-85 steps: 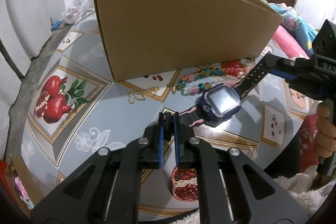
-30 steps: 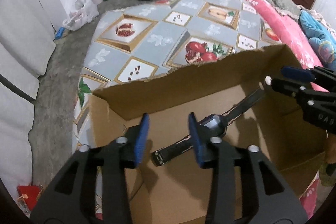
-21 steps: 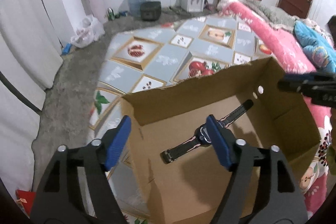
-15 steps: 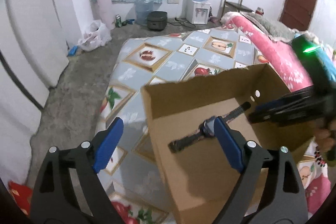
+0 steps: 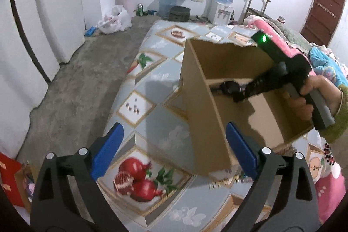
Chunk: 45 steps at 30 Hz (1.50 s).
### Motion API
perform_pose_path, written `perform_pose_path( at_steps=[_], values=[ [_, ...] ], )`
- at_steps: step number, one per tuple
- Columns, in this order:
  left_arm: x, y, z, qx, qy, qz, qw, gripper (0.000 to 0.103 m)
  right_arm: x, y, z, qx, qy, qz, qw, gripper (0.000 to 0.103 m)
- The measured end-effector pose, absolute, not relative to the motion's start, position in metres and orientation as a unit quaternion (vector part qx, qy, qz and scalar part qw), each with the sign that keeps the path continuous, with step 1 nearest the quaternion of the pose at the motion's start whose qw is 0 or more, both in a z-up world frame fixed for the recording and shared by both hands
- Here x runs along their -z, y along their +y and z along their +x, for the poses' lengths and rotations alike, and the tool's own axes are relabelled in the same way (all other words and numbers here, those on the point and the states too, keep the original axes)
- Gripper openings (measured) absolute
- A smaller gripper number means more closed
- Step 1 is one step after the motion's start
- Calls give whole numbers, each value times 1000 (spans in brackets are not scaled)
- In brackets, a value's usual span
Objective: Organize jewelry
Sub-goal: 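Withdraw the right tool from the box back toward the bracelets, then lower the right gripper onto the multicolour beaded bracelet and close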
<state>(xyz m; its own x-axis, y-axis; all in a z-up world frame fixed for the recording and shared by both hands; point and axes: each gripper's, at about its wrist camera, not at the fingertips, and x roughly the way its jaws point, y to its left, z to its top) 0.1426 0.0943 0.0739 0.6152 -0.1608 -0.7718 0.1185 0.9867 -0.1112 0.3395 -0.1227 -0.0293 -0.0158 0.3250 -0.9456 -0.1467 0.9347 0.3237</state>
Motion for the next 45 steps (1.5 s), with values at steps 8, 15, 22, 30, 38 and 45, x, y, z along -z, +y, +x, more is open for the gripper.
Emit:
perform_pose_path(
  at_steps=[8,15,22,30,38,45],
  values=[
    [-54,102,118,84,437,-43,895,91,18,-145,336,-170,681,134,700,20],
    [-55,111,88,93,420,-41,902,91,-81,-172,262,-209,563,134,788,38],
    [-30,97,71,124,456,-22,881,92,-132,-194,131,-254,418,65,870,76],
    [25,34,68,136,513,58,845,92,-22,-222,59,-108,527,50,842,77],
    [37,15,64,131,496,106,852,96,17,-221,42,-30,540,-8,841,82],
    [40,21,70,130,503,80,850,96,32,-224,45,-21,530,0,848,97]
  ],
)
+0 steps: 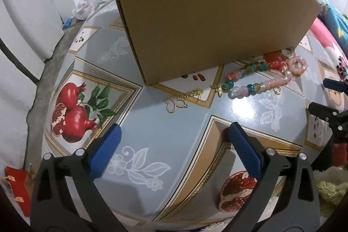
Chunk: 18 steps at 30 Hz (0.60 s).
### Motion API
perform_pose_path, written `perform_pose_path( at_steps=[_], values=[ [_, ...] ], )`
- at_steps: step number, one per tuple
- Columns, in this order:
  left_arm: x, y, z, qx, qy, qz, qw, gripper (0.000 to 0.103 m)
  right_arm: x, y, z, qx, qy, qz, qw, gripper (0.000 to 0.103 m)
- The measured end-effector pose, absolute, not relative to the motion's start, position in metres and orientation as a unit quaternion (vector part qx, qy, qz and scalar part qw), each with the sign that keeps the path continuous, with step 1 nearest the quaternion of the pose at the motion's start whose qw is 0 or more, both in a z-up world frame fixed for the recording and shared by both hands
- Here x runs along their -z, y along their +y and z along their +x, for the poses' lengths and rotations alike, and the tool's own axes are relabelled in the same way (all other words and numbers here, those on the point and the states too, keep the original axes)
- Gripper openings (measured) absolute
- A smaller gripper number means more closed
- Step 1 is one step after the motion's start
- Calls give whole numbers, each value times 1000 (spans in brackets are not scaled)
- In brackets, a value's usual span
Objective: Organize jewelry
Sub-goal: 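Lower the right gripper onto the multicolour beaded bracelet and close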
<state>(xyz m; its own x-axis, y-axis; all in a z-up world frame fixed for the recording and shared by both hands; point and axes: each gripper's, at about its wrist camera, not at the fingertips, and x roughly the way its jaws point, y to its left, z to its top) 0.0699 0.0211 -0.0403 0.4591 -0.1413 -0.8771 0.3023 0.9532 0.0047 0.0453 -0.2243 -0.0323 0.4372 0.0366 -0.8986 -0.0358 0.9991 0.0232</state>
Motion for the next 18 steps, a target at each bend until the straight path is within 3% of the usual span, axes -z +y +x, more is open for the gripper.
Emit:
perform_pose_path(
  at_steps=[18],
  values=[
    [40,20,73,135,501,81,851,96,36,-218,32,-18,496,2,868,97]
  ],
)
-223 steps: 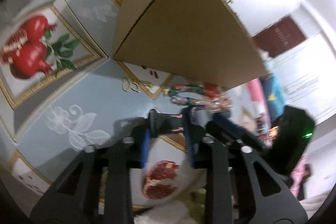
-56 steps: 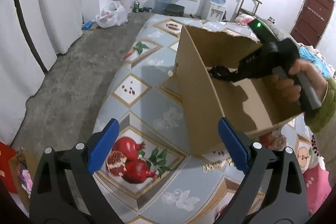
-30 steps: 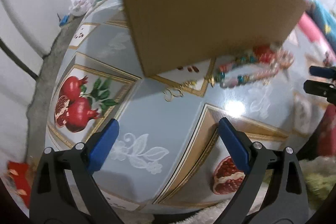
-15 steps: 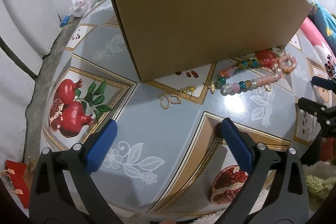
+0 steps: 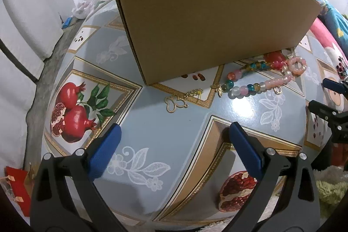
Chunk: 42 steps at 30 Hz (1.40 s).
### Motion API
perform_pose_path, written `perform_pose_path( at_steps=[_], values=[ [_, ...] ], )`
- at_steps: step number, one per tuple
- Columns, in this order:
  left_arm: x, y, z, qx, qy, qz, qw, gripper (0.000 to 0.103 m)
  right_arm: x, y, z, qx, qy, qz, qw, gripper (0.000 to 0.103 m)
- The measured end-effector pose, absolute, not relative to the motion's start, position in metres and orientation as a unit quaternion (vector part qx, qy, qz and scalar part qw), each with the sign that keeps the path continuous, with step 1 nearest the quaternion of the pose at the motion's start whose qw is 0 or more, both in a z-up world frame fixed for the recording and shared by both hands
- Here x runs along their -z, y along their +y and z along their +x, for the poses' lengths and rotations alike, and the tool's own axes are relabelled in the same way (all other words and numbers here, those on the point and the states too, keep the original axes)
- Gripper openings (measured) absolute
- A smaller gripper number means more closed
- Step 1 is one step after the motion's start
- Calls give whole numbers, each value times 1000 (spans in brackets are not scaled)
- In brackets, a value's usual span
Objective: Organize jewelry
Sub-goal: 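Lower the right gripper onto the multicolour beaded bracelet and close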
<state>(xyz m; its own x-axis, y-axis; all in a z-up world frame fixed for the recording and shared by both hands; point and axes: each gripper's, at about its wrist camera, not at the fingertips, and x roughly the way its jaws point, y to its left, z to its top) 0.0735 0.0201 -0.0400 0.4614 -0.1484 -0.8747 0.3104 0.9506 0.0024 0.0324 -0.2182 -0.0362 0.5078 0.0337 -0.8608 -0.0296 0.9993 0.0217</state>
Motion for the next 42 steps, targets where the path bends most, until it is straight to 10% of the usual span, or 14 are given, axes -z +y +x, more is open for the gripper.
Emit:
perform_pose_path(
  at_steps=[13,25,42],
  values=[
    [8,21,73,212,440,31,872,95,1,-215,46,-119,467,122,868,88],
    [13,1,75,262,450,32,853,46,16,-197,75,-130,494,164,844,45],
    [19,-3,82,277,452,55,846,23,21,-176,86,-92,523,88,843,20]
  ],
)
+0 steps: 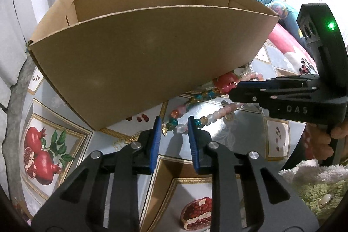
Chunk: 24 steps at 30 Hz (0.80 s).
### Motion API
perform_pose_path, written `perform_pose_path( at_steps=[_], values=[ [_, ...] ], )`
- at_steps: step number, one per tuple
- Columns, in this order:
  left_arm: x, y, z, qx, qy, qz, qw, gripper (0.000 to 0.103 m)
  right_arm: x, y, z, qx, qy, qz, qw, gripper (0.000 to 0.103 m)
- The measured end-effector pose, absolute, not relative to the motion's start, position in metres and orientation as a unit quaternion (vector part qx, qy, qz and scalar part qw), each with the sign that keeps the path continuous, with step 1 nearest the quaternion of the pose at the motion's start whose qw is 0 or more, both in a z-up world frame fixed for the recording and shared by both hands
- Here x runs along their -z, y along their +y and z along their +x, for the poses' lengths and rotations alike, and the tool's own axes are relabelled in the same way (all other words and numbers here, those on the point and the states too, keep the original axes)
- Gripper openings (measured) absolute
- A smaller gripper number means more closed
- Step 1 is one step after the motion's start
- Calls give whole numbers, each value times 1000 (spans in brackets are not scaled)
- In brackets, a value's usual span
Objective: Organize jewelry
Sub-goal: 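Lower the right gripper onto the multicolour beaded bracelet and close, then lift the beaded bracelet with the right gripper toward the box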
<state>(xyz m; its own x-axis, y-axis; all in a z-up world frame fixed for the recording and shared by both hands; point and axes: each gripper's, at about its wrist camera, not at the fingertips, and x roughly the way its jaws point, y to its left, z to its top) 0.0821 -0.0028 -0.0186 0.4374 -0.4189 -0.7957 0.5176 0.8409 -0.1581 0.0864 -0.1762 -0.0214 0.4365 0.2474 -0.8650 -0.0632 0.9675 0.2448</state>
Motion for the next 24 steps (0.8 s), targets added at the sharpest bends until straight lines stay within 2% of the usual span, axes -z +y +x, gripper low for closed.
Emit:
perform_pose_path(
  at_steps=[1,3,15,24],
  values=[
    [18,-3,82,278,452,54,846,23,21,-174,86,-86,523,78,844,13],
    [18,-5,83,278,453,54,845,23,22,-166,89,-84,524,73,845,10],
    [18,-21,89,276,447,93,846,23,21,-173,81,-87,516,91,847,10],
    [28,-34,95,267,467,129,833,15,24,-180,81,-96,515,110,845,10]
  ],
)
